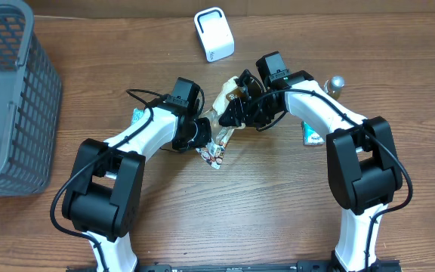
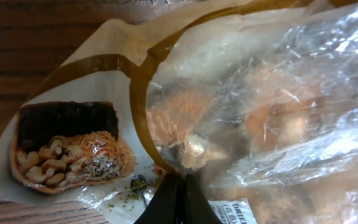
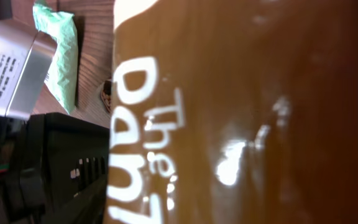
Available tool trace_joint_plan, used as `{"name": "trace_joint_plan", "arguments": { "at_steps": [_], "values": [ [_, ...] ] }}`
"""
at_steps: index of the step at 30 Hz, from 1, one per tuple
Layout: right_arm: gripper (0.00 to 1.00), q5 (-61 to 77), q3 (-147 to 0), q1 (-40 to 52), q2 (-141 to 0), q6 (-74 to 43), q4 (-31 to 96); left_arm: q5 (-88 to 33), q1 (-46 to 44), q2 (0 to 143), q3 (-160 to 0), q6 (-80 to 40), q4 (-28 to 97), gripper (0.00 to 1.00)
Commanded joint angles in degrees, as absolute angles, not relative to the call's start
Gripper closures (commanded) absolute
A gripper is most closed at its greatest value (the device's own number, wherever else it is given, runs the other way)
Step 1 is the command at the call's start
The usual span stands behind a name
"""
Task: Scan the item barcode
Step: 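Release the left gripper and lift the snack bag with the right gripper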
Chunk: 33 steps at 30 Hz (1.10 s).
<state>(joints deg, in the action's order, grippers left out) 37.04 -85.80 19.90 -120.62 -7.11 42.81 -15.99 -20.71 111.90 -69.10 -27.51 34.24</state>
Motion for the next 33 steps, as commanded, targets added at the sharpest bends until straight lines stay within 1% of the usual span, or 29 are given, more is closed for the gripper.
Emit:
{"name": "trace_joint_plan", "arguments": {
  "at_steps": [1,5,13,18,21,26,29,31,33],
  "values": [
    [0.49,39.11,-85.45,20.12,-121.32,-8.12,42.48,-15.88,-21.12,113.06,-69.45,-27.20,33.80,0.96],
    [0.56,39.11,-85.45,20.12,-121.32,-8.10,42.50,-15.90,-21.12,113.06,-69.45,-27.20,33.82,0.96],
    [0.57,39.11,-85.45,20.12,-121.32,-8.08,42.96,-15.90,-21.12,113.06,-69.45,-26.98,33.85,0.96],
    [0.79,39.13,-85.65,20.12,-121.19,-8.08,43.33,-16.47,-21.08,112.77,-69.54,-27.05,35.00,0.96],
    [0.80,39.11,-86.11,20.12,-120.51,-7.05,43.59,-16.53,-20.40,111.39,-70.76,-27.03,36.67,0.96],
    [0.80,39.13,-86.78,19.73,-117.43,-6.96,43.72,-14.68,-17.65,104.95,-75.75,-25.47,40.34,0.96],
    [0.83,39.20,-86.80,18.63,-114.19,-6.98,44.34,-11.57,-14.83,99.96,-79.37,-25.28,43.13,0.96],
    [0.87,40.71,-86.80,16.78,-110.69,-6.90,46.76,-8.40,-11.18,95.35,-82.37,-25.28,45.87,0.96],
    [0.88,44.16,-86.80,15.18,-108.64,-4.67,48.64,-6.68,-8.91,92.88,-82.89,-25.26,46.70,0.91]
  ]
}}
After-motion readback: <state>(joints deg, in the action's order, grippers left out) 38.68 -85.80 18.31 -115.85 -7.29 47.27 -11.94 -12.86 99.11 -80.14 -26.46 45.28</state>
